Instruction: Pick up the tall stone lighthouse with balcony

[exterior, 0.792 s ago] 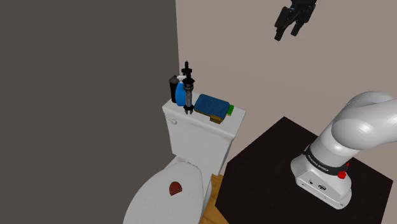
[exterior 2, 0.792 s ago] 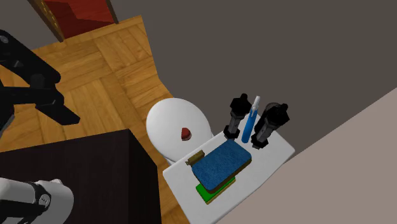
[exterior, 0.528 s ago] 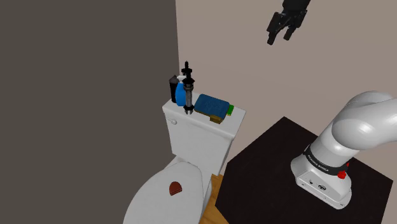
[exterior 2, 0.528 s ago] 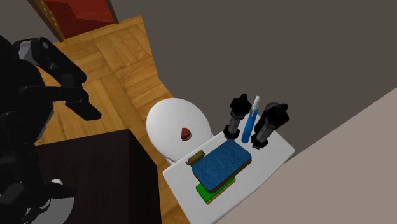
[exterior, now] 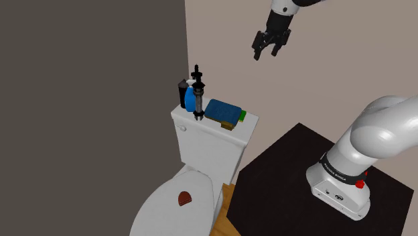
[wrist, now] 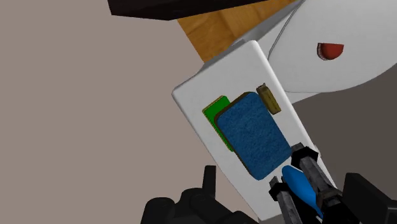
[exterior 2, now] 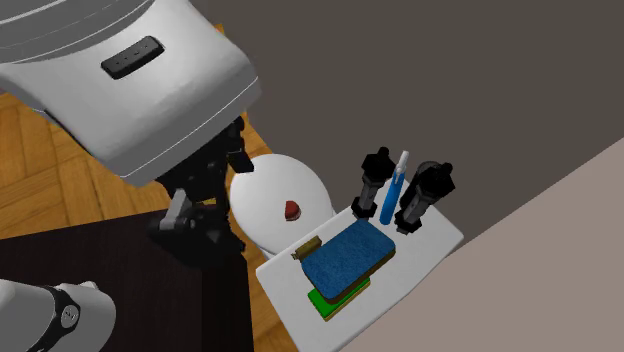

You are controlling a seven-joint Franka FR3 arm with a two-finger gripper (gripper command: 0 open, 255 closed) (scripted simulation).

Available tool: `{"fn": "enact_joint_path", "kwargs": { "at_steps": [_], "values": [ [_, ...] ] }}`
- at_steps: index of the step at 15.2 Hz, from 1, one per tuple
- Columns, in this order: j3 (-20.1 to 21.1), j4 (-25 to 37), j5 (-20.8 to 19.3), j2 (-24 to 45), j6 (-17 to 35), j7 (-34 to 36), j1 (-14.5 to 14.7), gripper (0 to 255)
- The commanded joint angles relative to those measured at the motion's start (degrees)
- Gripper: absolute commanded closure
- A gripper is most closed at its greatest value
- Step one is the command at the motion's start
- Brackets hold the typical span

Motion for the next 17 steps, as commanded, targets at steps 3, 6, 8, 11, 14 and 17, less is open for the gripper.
{"fn": "enact_joint_path", "kwargs": {
  "at_steps": [3, 6, 8, 11, 14, 17],
  "values": [
    [1.89, 0.05, 1.23, 6.19, 7.05, 3.43, 0.80, 0],
    [3.11, 1.33, 1.78, 11.68, 11.92, 5.75, 1.25, 0],
    [3.91, 2.61, 1.97, 15.52, 14.94, 7.31, 1.51, 0],
    [5.02, 5.15, 1.95, 21.49, 19.07, 9.69, 1.86, 0],
    [5.96, 8.41, 1.53, 27.63, 22.64, 12.15, 2.25, 0],
    [6.63, 12.39, 0.74, 33.88, 25.61, 14.68, 2.78, 0]
  ]
}}
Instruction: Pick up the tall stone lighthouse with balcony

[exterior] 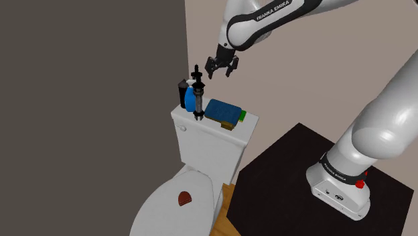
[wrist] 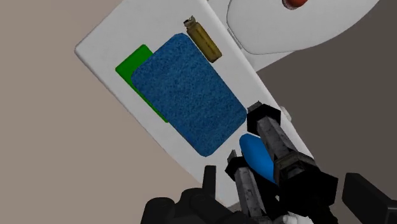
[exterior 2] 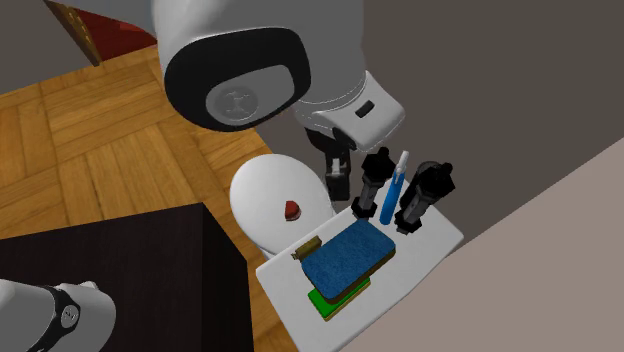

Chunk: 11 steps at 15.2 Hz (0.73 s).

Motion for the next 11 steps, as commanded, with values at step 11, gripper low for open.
{"fn": "enact_joint_path", "kwargs": {
  "at_steps": [11],
  "values": [
    [0.37, 14.92, -3.24, 20.44, 7.70, 7.48, 2.78, 0]
  ]
}}
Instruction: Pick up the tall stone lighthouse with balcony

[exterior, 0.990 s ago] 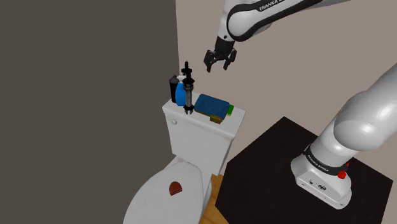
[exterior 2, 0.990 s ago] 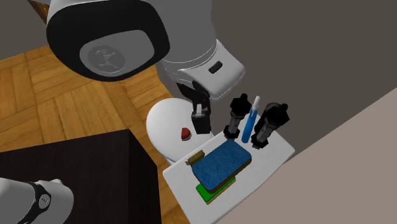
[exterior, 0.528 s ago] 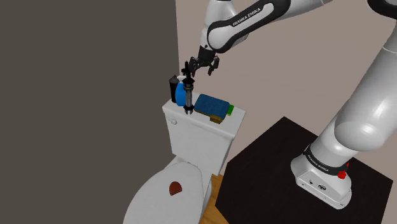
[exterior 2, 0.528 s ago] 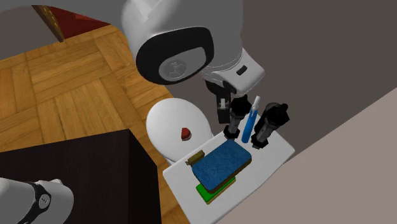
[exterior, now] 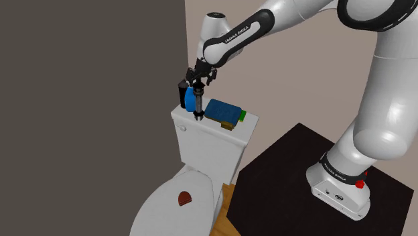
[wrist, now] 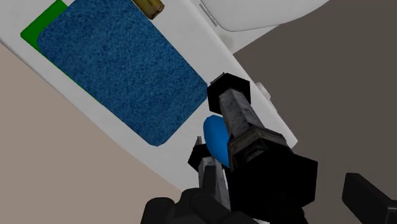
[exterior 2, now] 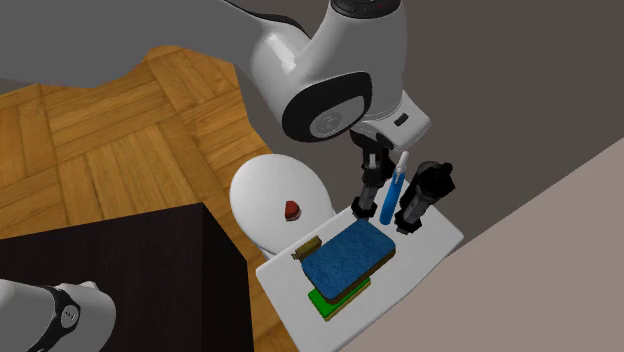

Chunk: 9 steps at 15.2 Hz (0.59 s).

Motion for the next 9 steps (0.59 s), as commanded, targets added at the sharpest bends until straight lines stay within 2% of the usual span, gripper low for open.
{"fn": "enact_joint_path", "kwargs": {
  "at_steps": [1, 7, 8, 9],
  "values": [
    [-0.10, -0.05, -0.20, 0.99, 1.10, 0.23, 0.13, 0],
    [-0.31, -0.64, -0.57, 2.64, 3.33, 0.49, 0.28, 0],
    [-0.31, -0.62, -0.56, 2.66, 3.32, 0.46, 0.25, 255],
    [-0.31, -0.59, -0.57, 2.69, 3.33, 0.46, 0.26, 255]
  ]
}}
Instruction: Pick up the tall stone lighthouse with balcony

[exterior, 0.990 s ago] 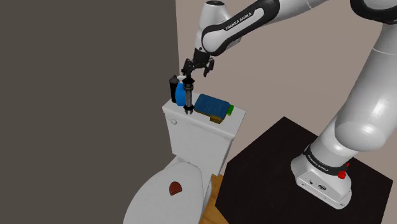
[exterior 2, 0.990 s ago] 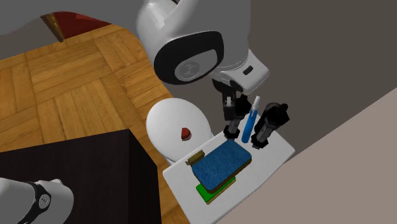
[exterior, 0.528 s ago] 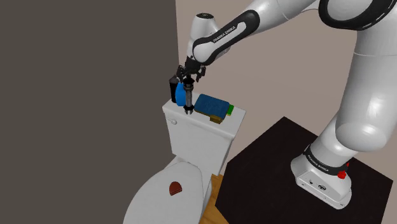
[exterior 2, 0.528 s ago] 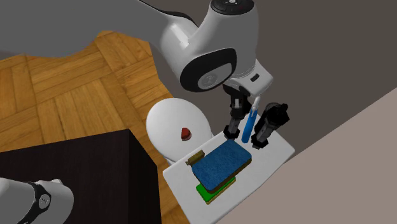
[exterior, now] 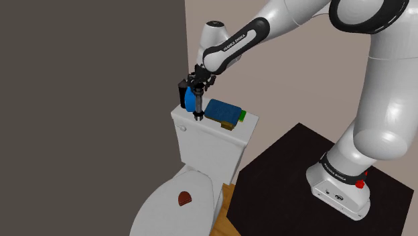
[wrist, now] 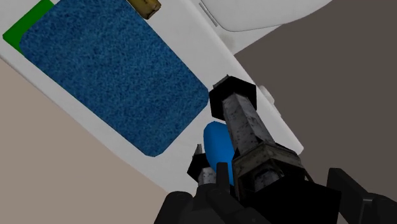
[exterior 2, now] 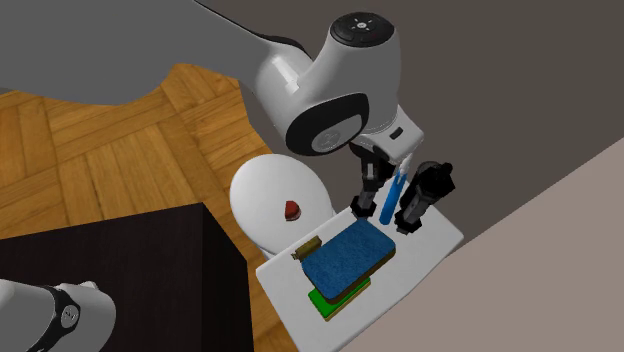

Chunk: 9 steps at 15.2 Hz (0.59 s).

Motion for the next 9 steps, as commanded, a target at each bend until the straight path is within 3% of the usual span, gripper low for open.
{"fn": "enact_joint_path", "kwargs": {
  "at_steps": [1, 9],
  "values": [
    [0.00, -0.02, 0.00, 0.01, 0.05, -0.02, -0.01, 255],
    [0.07, 0.08, 0.10, -0.50, -0.57, -0.06, -0.03, 255]
  ]
}}
